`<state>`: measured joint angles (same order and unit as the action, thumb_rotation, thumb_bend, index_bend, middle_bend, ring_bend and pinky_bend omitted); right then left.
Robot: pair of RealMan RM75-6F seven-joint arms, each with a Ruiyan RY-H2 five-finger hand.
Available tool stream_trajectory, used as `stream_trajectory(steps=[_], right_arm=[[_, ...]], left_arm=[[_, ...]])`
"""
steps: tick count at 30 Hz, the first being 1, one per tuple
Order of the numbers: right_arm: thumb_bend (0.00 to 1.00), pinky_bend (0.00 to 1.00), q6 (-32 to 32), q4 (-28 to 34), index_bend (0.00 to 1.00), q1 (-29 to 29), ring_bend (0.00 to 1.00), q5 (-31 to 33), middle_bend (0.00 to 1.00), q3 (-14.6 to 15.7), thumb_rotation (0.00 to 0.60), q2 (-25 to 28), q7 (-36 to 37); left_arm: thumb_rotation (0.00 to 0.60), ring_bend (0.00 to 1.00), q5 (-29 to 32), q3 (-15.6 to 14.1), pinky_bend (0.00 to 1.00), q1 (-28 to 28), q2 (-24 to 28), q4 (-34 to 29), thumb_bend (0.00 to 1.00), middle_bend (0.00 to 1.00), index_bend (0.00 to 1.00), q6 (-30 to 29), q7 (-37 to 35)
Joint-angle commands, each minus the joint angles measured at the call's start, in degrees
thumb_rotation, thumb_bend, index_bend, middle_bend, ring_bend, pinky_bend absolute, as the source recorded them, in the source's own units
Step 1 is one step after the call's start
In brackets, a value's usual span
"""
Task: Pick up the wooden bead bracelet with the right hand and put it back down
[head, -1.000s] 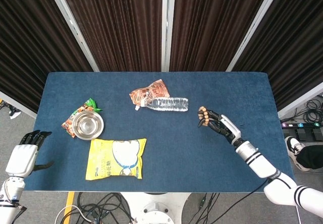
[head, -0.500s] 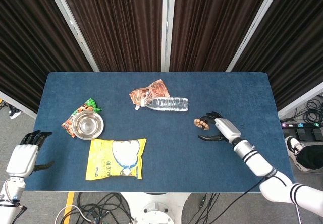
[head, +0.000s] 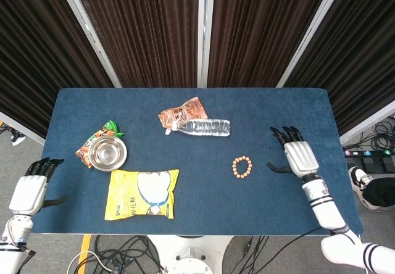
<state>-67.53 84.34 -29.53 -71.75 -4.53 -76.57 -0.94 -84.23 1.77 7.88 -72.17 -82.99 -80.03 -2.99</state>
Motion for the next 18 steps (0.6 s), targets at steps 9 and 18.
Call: stream_trajectory(steps=[9,18], right_arm=[[0.17,0.00,-14.34,12.63,0.00,14.99,0.00,-4.04,0.03,4.06,0.457,11.70,4.30],[0.17,0.00,-16.88,12.88,0.00,18.32,0.00,-6.82,0.01,3.97,0.422,12.30,5.65]], left_arm=[[0.600,0.09,0.75,2.28,0.10,-0.40,-3.66,0.43,0.00,0.17,0.17,-3.95,3.85],[0.600,0.09,1.30,2.04,0.09,-0.32,-2.55,-1.95,0.00,0.17,0.17,-3.15,6.30]])
